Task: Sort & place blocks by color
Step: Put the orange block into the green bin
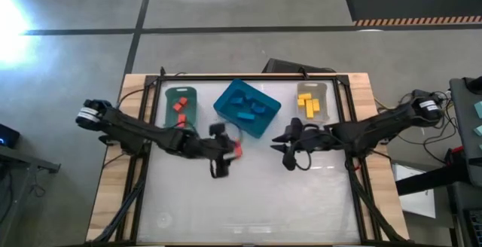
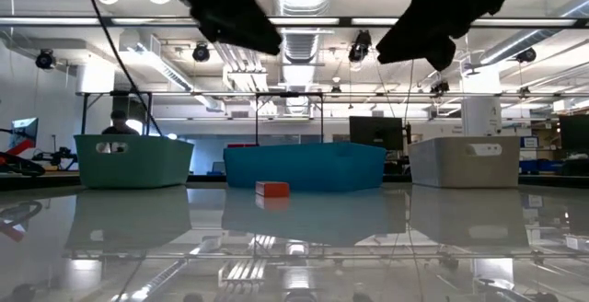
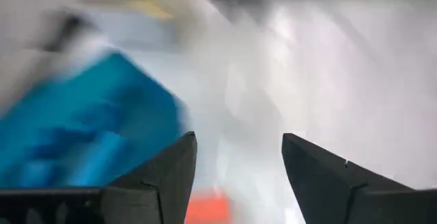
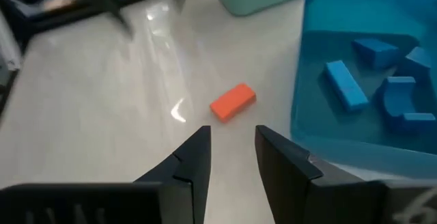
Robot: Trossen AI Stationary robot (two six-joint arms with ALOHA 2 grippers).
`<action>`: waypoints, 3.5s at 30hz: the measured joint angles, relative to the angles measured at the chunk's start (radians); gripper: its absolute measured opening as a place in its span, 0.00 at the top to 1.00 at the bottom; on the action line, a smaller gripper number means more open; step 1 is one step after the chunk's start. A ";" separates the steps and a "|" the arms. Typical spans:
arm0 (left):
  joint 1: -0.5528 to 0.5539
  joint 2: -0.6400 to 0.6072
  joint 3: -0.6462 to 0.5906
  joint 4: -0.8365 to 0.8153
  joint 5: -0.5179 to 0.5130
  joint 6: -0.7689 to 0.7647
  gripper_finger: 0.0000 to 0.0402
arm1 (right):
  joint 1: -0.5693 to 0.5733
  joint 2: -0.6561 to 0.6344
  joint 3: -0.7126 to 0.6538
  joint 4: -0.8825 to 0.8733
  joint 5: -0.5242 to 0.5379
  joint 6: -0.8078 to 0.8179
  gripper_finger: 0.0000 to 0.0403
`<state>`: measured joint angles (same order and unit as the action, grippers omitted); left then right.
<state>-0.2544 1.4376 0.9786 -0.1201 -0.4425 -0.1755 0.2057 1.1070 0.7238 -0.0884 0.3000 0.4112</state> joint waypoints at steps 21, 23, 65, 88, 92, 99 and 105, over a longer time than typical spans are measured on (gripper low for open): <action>0.150 0.258 0.208 -0.451 0.363 0.815 0.68 | 0.028 -0.053 -0.050 0.072 0.016 -0.009 0.75; 0.155 0.269 0.208 -0.411 0.363 0.847 0.68 | 0.028 -0.053 -0.050 0.072 0.016 -0.003 0.76; 0.196 0.408 0.174 -0.359 0.385 1.208 0.42 | 0.028 -0.052 -0.071 0.084 0.068 0.049 0.77; 0.263 0.445 0.186 -0.258 0.458 1.305 0.42 | 0.028 -0.052 -0.076 0.088 0.068 0.046 0.77; 0.282 0.461 0.188 -0.257 0.501 1.262 0.42 | 0.028 -0.052 -0.076 0.091 0.068 0.046 0.77; 0.295 0.464 0.187 -0.261 0.535 1.201 0.47 | 0.028 -0.052 -0.077 0.091 0.068 0.043 0.77; 0.295 0.464 0.186 -0.276 0.555 1.158 0.58 | 0.028 -0.052 -0.077 0.091 0.068 0.043 0.77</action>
<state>0.0402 1.9015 1.1648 -0.3959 0.1127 0.9824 0.2333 1.0546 0.6468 0.0025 0.3676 0.4541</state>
